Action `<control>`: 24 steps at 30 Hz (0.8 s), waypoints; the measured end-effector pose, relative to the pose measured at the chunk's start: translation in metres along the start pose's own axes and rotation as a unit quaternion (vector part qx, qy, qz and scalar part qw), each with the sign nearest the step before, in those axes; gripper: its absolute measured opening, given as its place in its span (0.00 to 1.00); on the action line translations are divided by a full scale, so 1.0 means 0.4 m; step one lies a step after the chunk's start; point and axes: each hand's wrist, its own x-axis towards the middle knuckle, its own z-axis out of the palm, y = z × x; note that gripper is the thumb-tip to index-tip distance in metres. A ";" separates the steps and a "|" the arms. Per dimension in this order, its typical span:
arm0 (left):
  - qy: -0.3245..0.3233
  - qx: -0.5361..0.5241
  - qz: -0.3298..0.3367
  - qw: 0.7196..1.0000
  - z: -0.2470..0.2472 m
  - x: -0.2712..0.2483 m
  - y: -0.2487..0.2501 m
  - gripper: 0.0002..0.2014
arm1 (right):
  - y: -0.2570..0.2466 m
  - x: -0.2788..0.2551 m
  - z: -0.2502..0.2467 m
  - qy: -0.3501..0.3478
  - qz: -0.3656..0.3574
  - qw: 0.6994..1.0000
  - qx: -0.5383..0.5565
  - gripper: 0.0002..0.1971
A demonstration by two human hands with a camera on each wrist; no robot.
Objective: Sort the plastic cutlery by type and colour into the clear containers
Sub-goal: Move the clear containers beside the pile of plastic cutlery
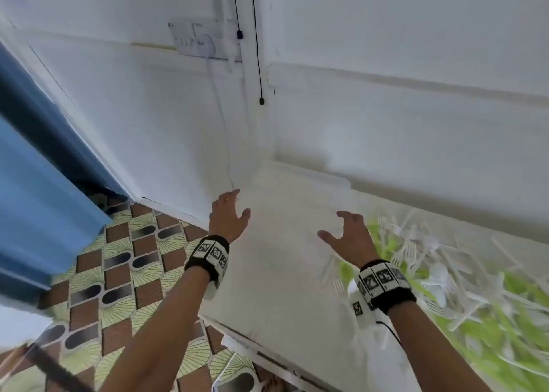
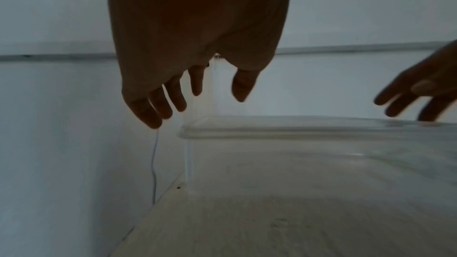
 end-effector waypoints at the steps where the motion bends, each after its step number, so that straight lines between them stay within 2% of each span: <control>1: -0.032 0.000 -0.025 0.999 0.001 0.025 -0.010 0.33 | 0.000 0.015 0.005 -0.010 0.037 0.999 0.000 0.43; 3: -0.089 -0.006 -0.055 0.994 0.006 0.066 -0.023 0.40 | 0.007 0.034 0.011 -0.030 0.092 0.995 -0.006 0.49; 5: -0.135 -0.025 -0.059 0.989 0.018 0.092 -0.022 0.48 | 0.020 0.048 0.020 -0.040 0.112 0.993 0.011 0.48; 7: -0.169 0.028 -0.021 0.985 0.031 0.093 -0.011 0.57 | 0.037 0.057 0.031 -0.029 0.114 0.992 0.051 0.46; 9: -0.200 0.127 0.073 0.969 0.045 0.084 0.010 0.62 | 0.051 0.058 0.033 -0.026 0.108 0.991 0.071 0.46; 12: -0.251 0.194 0.233 0.919 0.089 0.059 0.061 0.58 | 0.079 0.059 0.020 -0.077 0.090 0.992 0.051 0.55; 15: -0.282 0.192 0.315 0.886 0.144 0.028 0.120 0.50 | 0.107 0.053 0.001 -0.154 0.059 0.986 0.028 0.68; 18: -0.279 0.197 0.353 0.871 0.179 -0.001 0.168 0.44 | 0.131 0.048 0.002 -0.166 0.023 0.986 -0.003 0.75; 20: -0.271 0.216 0.359 0.867 0.187 -0.017 0.190 0.42 | 0.137 0.045 0.004 -0.154 -0.003 0.988 -0.022 0.74; 24: -0.249 0.309 0.373 0.839 0.204 -0.050 0.213 0.42 | 0.126 0.037 0.018 -0.132 -0.049 0.990 0.021 0.73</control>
